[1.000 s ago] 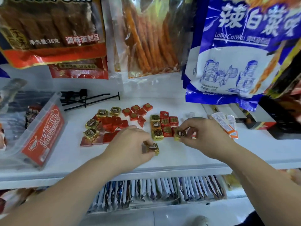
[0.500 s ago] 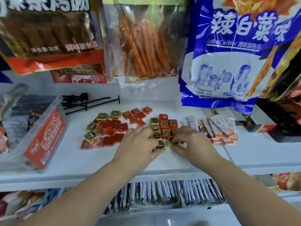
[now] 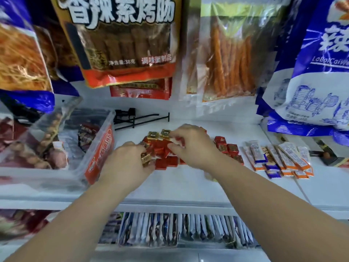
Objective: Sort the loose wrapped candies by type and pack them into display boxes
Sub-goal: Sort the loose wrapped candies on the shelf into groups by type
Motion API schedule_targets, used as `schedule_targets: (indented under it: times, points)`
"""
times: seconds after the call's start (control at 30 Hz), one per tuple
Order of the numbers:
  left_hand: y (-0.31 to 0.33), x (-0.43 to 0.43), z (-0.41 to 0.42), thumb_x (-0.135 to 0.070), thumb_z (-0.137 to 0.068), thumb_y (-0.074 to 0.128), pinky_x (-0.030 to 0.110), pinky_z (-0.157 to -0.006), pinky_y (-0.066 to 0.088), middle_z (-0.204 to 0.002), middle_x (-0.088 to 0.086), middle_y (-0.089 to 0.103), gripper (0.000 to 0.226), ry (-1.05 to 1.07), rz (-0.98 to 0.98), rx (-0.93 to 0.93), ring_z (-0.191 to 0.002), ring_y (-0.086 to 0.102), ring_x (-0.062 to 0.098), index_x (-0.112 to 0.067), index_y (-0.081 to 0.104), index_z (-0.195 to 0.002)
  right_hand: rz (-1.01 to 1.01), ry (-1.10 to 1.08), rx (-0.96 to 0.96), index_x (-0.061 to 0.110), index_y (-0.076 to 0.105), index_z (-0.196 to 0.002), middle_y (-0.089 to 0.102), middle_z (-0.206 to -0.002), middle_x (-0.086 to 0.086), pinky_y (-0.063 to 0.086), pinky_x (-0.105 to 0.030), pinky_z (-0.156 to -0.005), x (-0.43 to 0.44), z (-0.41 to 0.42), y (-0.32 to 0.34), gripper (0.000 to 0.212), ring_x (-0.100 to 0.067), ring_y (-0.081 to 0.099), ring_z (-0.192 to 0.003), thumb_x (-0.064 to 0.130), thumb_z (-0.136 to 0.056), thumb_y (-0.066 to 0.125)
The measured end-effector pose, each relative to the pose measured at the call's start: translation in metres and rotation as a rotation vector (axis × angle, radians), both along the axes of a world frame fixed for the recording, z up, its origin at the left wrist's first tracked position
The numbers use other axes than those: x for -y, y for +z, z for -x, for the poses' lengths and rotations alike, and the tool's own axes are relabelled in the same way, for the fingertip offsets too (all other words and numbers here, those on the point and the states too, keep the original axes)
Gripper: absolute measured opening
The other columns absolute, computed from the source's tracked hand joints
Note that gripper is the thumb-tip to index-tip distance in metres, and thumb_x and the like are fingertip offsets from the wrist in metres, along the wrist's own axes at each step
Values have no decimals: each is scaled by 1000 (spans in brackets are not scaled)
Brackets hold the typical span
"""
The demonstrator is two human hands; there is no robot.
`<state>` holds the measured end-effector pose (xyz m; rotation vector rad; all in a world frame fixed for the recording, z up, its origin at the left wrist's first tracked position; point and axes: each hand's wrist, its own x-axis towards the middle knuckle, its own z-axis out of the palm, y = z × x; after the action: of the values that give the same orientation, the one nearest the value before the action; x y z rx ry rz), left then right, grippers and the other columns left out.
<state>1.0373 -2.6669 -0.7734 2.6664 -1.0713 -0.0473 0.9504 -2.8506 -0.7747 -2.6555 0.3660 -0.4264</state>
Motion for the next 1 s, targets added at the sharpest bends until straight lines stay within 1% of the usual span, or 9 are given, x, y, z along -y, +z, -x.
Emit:
schedule_targets:
  times: [0.1, 0.2, 0.33, 0.47, 0.57, 0.67, 0.77, 0.87, 1.0]
  points:
    - [-4, -5, -9, -43, -81, 70, 33, -76, 54, -101, 2, 63, 34, -25, 50, -25, -87, 63, 23, -29, 71, -112, 47, 3, -59, 23, 68, -118, 65, -115, -3, 49, -40, -92, -9, -42, -1, 36, -27, 53, -111, 40, -86, 66]
    - [-5, -8, -18, -37, -83, 70, 32, -74, 56, -96, -1, 71, 23, -16, 81, -71, -83, 65, 20, -32, 74, -105, 42, -39, -130, 27, 67, -119, 66, -119, -2, 48, -39, -95, -17, -66, -6, 37, -26, 51, -117, 42, -85, 65]
    - [-4, -5, -22, -28, -82, 68, 33, -73, 57, -90, -4, 72, 20, -12, 107, -98, -79, 64, 19, -32, 74, -100, 78, -105, -155, 27, 69, -110, 70, -106, 0, 53, -37, -83, -22, -77, -19, 25, -25, 59, -102, 35, -86, 64]
    - [-1, -1, -24, -27, -82, 65, 34, -76, 57, -96, -7, 73, 27, -10, 164, -89, -87, 65, 19, -35, 73, -107, 78, -140, -28, 28, 70, -106, 70, -104, 3, 53, -35, -80, -21, -71, -16, 19, -21, 62, -96, 34, -89, 64]
    - [8, 2, -23, -30, -83, 69, 35, -81, 57, -102, -8, 72, 27, -5, 231, -106, -91, 65, 17, -34, 73, -109, -40, -174, 52, 33, 69, -110, 69, -108, 11, 52, -30, -78, -10, -42, 4, 22, -13, 62, -91, 34, -88, 67]
    - [11, 10, -11, -34, -83, 71, 30, -74, 56, -92, -15, 70, 25, -50, 283, -177, -81, 64, 10, -38, 72, -107, -139, -212, 45, 34, 68, -107, 67, -101, 16, 52, -27, -74, 7, 13, 26, 21, -5, 61, -78, 33, -87, 72]
    - [11, 24, 11, -32, -82, 75, 25, -72, 48, -81, -24, 59, 26, -147, 336, -249, -80, 60, 7, -38, 71, -107, -120, -283, 16, 35, 68, -104, 60, -87, 25, 41, -7, -61, 28, 78, 36, 20, 5, 57, -76, 31, -85, 73]
    - [9, 42, 35, -31, -82, 75, 24, -78, 45, -92, -22, 61, 29, -250, 375, -242, -88, 57, 5, -34, 71, -110, -113, -407, 16, 37, 68, -96, 58, -78, 25, 38, -11, -54, 49, 125, 29, 16, 4, 58, -71, 30, -83, 75]
    - [-2, 71, 66, -31, -83, 74, 24, -75, 38, -88, -22, 52, 30, -350, 393, -228, -90, 52, 8, -30, 70, -113, -128, -510, 53, 34, 70, -92, 65, -77, 16, 42, -17, -55, 68, 153, 5, 14, -1, 60, -67, 29, -81, 78]
